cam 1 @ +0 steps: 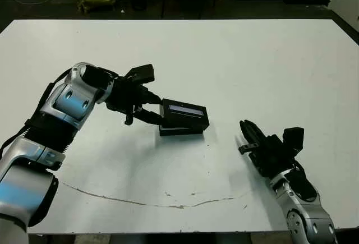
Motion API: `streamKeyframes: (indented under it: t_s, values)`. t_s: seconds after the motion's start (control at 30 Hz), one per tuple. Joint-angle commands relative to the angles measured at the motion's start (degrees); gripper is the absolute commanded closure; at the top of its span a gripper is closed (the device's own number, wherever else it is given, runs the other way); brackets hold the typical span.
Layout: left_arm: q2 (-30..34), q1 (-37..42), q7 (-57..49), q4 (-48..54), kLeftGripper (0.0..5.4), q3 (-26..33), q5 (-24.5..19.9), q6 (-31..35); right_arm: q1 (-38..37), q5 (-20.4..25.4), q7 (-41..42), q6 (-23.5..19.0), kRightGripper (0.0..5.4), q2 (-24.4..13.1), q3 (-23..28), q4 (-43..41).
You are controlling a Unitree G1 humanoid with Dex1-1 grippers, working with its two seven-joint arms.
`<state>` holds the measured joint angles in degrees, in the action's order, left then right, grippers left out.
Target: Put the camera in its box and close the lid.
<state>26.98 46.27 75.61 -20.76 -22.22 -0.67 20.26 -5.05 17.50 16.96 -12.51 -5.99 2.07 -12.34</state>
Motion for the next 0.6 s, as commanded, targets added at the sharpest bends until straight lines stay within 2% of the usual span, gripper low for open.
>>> streamKeyframes:
  t_s: [0.03, 0.4, 0.6]
  values:
    - [0.79, -1.45, -0.53, -0.45, 3.50, -0.52, 0.80, 0.32, -0.66, 0.85, 0.56, 0.10, 5.40, 0.15, 0.43, 1.63]
    - [1.04, -1.94, -0.76, -0.58, 3.50, -0.55, 1.14, 0.93, -0.72, -0.77, 0.11, 0.54, 5.40, -0.69, -0.15, 1.09]
    - [1.15, -2.37, -0.41, -1.91, 3.50, -0.71, 1.19, 0.55, -0.95, 0.58, -0.27, -0.65, 5.40, 0.16, 0.22, 0.36]
